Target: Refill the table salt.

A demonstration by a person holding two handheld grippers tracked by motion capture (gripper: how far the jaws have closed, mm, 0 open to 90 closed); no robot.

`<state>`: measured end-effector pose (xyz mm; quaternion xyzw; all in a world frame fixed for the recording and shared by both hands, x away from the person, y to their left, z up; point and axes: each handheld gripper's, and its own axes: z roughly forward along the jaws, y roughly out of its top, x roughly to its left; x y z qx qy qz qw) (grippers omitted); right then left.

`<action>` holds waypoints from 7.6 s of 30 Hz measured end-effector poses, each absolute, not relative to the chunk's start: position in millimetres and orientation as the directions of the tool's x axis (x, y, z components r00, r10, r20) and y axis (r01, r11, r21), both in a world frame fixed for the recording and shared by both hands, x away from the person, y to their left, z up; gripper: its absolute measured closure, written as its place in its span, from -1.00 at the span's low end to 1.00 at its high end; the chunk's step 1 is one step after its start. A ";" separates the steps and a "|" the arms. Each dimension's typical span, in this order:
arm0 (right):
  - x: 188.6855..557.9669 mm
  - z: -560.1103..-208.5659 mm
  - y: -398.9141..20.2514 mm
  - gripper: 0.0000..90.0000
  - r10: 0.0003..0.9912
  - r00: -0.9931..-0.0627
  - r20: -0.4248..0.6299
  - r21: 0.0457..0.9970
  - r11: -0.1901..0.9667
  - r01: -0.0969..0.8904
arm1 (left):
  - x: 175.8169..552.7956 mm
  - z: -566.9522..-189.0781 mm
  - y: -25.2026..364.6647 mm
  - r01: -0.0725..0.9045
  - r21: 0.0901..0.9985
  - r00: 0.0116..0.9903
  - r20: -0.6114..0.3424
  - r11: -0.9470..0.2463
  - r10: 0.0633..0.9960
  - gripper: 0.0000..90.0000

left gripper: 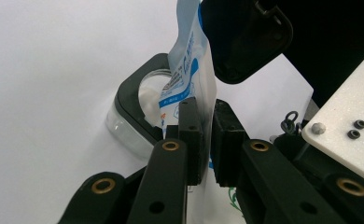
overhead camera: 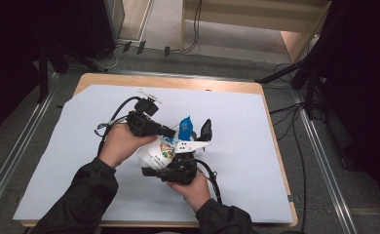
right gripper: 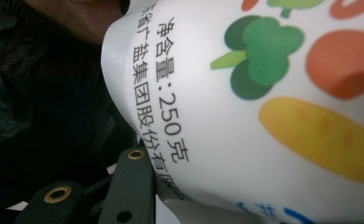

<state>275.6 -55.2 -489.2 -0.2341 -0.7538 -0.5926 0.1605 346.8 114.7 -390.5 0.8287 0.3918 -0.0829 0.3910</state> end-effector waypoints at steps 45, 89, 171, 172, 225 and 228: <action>276.7 -488.3 -57.7 0.52 0.179 -0.841 0.510 0.819 0.199 0.538 | 343.7 -392.6 110.3 0.674 0.622 0.710 -0.398 -0.398 0.580 0.62; 279.8 -485.5 -55.8 0.47 0.170 -0.829 0.533 0.808 0.188 0.558 | 347.5 -391.2 108.2 0.718 0.585 0.670 -0.436 -0.376 0.602 0.63; 284.8 -479.7 -59.3 0.50 0.148 -0.810 0.567 0.793 0.168 0.585 | 354.4 -386.5 99.3 0.721 0.542 0.676 -0.416 -0.431 0.608 0.76; 284.9 -479.7 -59.3 0.50 0.148 -0.811 0.567 0.793 0.169 0.585 | 354.5 -386.7 99.5 0.721 0.543 0.676 -0.415 -0.430 0.609 0.79; 283.1 -479.6 -60.5 0.50 0.150 -0.797 0.585 0.781 0.160 0.604 | 353.8 -389.1 106.0 0.740 0.550 0.654 -0.455 -0.388 0.604 0.77; 282.8 -479.1 -60.3 0.50 0.152 -0.796 0.585 0.780 0.161 0.604 | 353.1 -388.2 105.5 0.739 0.551 0.654 -0.450 -0.387 0.608 0.81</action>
